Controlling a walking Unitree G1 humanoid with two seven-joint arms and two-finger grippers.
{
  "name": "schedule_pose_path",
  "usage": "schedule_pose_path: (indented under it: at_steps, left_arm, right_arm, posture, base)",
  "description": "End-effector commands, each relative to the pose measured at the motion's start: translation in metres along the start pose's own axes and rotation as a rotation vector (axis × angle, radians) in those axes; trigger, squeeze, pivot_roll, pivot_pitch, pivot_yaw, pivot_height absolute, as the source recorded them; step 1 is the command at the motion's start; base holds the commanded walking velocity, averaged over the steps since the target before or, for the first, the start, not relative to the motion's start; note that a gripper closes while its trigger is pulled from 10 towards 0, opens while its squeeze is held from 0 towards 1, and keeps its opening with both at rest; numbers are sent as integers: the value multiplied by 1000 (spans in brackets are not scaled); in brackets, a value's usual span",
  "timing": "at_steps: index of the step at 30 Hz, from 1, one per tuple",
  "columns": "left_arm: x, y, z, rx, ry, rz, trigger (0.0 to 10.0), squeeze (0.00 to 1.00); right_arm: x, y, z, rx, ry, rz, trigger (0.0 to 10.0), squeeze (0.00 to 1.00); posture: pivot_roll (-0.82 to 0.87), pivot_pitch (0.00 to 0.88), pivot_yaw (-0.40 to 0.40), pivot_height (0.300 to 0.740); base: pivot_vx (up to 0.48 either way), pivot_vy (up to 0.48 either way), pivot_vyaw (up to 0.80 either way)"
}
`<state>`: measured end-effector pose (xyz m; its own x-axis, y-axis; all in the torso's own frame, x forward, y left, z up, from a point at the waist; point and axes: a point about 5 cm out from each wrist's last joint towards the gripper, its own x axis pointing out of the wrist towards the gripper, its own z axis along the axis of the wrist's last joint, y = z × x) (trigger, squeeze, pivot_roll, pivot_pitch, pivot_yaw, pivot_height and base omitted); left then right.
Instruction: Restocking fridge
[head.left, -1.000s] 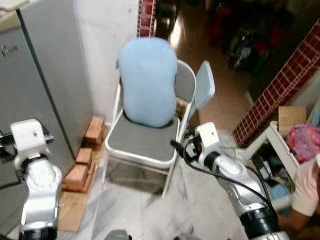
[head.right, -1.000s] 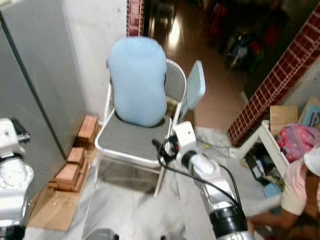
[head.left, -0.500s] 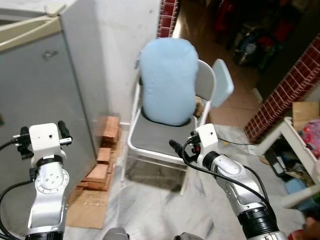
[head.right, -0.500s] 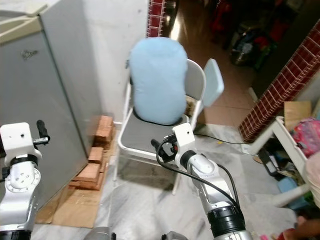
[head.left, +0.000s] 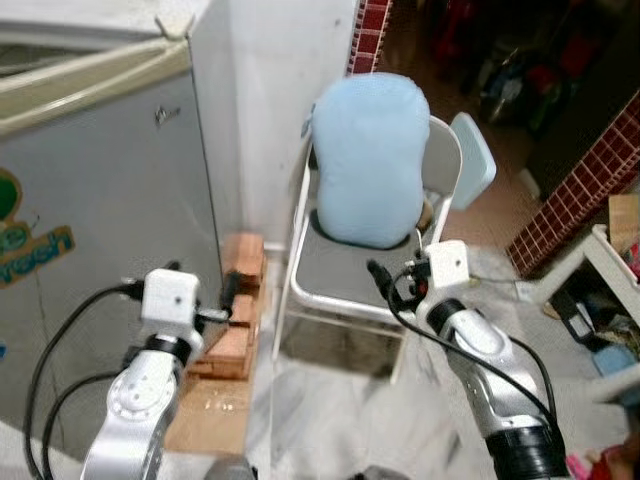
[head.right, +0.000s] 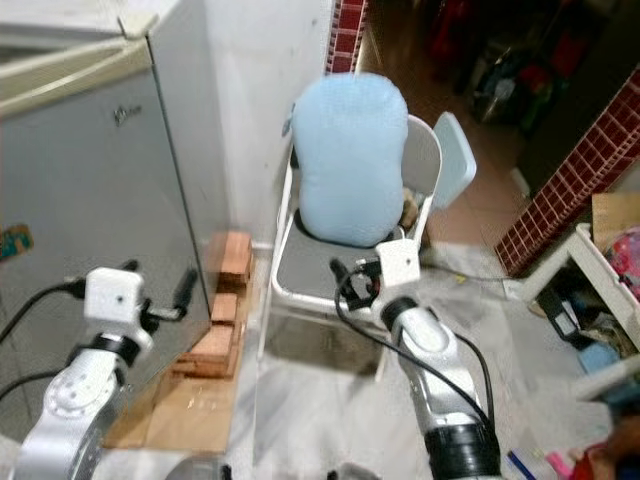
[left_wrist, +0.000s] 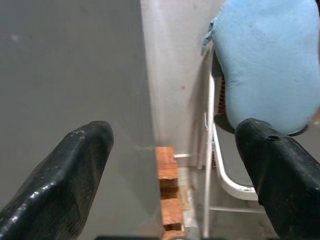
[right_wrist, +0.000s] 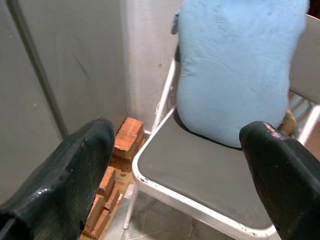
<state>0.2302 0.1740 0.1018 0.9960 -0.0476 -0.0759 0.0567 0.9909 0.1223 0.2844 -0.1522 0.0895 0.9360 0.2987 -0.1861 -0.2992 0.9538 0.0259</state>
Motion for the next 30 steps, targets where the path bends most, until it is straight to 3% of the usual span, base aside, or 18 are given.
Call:
schedule_pose_path:
  at_steps: [1,11,16,22,26,30]
  left_arm:
    - [0,-1,4,-1,-17,9,10000,0]
    - [0,28,1,50,-6,166,10000,0]
    - [12,58,9,89,-27,279,10000,0]
    - [19,75,15,130,-52,329,10000,0]
    - [20,78,17,152,-65,341,10000,0]
    - [22,52,19,147,-94,242,10000,0]
  right_arm:
    - [-4,-11,2,-11,-8,-48,10000,0]
    - [-5,-15,1,-31,3,-66,10000,0]
    - [-5,-17,1,-34,5,-78,10000,0]
    - [-5,-17,1,-38,3,-84,10000,0]
    - [-5,-17,1,-37,4,-87,10000,0]
    - [-4,-17,0,-37,5,-86,10000,0]
  posture:
    - [87,0,-65,740]
    - [88,0,-69,740]
    - [88,0,-73,740]
    - [84,0,-69,740]
    - [84,0,-69,740]
    - [84,0,-69,740]
  base:
    - [0,480,0]
    - [0,480,0]
    - [0,480,0]
    - [0,480,0]
    - [0,120,0]
    - [0,0,0]
